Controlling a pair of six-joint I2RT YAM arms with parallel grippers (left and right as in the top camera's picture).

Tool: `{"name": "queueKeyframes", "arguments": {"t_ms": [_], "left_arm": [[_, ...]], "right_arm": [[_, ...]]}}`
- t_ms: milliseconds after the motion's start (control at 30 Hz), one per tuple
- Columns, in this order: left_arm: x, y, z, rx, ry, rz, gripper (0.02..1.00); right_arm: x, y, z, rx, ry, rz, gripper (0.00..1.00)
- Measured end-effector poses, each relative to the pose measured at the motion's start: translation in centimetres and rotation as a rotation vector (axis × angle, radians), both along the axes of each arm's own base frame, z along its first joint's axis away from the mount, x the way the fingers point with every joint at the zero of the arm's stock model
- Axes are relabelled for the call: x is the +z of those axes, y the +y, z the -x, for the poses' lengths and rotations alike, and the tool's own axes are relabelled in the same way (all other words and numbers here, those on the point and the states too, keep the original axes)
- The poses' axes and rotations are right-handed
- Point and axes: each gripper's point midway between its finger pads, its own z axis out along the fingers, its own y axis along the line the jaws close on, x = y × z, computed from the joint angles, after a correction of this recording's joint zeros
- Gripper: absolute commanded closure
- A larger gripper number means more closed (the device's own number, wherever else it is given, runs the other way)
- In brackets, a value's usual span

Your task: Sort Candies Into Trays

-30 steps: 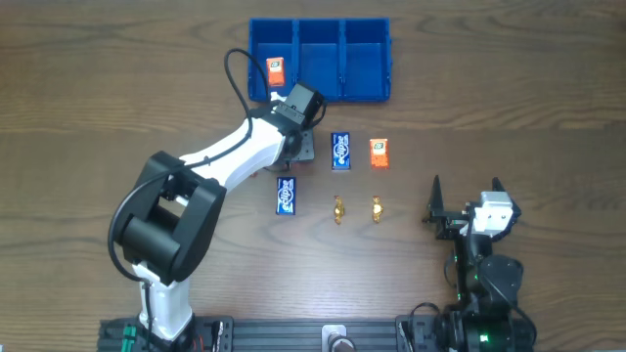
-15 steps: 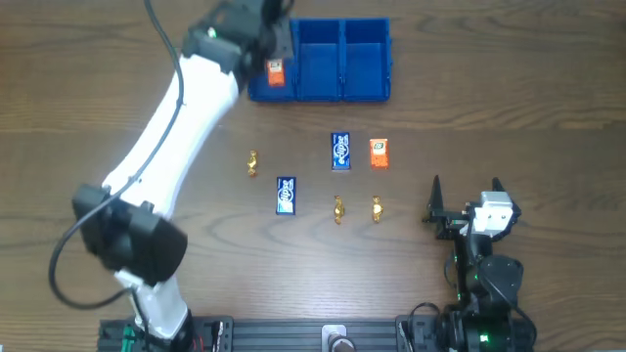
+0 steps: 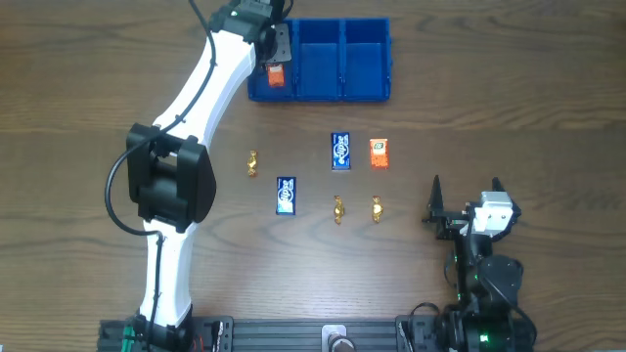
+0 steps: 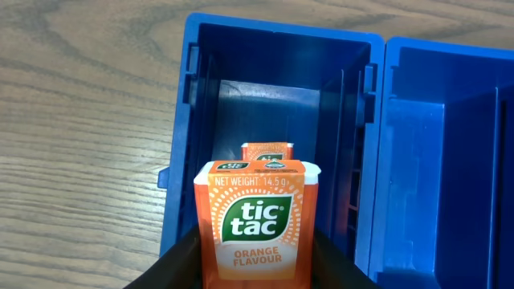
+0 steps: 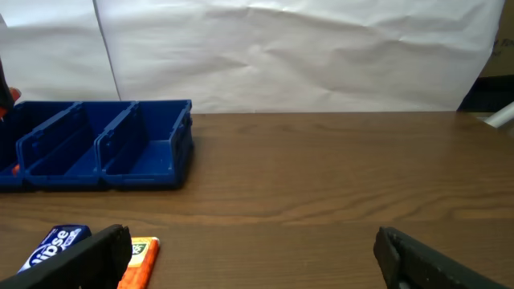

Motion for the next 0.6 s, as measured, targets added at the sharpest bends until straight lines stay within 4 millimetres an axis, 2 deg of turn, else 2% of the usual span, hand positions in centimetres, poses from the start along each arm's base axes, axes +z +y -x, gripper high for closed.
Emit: {"name": "queueKeyframes", "arguments": {"t_ms": [67, 100, 267, 367, 400, 433, 500, 533, 600], "left_arm": [[0.0, 0.0, 0.0, -0.009, 0.002, -0.003, 0.211], [0.0, 0.0, 0.0, -0.010, 0.002, -0.002, 0.174], [0.1, -0.5, 0.1, -0.024, -0.002, -0.002, 0.154], [1.6, -2.5, 1.2, -0.054, -0.022, -0.013, 0.143], [3.2, -4.6, 2.5, -0.077, -0.042, -0.014, 0.143], [6.0, -8.5, 5.1, -0.134, -0.082, 0.000, 0.141], [7.9, -11.8, 7.9, -0.181, -0.095, 0.019, 0.141], [9.0, -14.7, 10.6, -0.214, -0.096, 0.043, 0.141], [9.0, -18.3, 14.1, -0.253, -0.074, 0.070, 0.139]], "right_arm": [[0.0, 0.0, 0.0, 0.000, 0.000, 0.000, 0.003], [0.0, 0.0, 0.0, 0.000, 0.000, 0.000, 0.003], [0.0, 0.0, 0.0, 0.000, 0.000, 0.000, 0.003], [0.0, 0.0, 0.0, 0.000, 0.000, 0.000, 0.003], [0.0, 0.0, 0.0, 0.000, 0.000, 0.000, 0.003], [0.0, 0.0, 0.0, 0.000, 0.000, 0.000, 0.003], [0.0, 0.0, 0.0, 0.000, 0.000, 0.000, 0.005], [0.0, 0.0, 0.0, 0.000, 0.000, 0.000, 0.003], [0.0, 0.0, 0.0, 0.000, 0.000, 0.000, 0.003]]}}
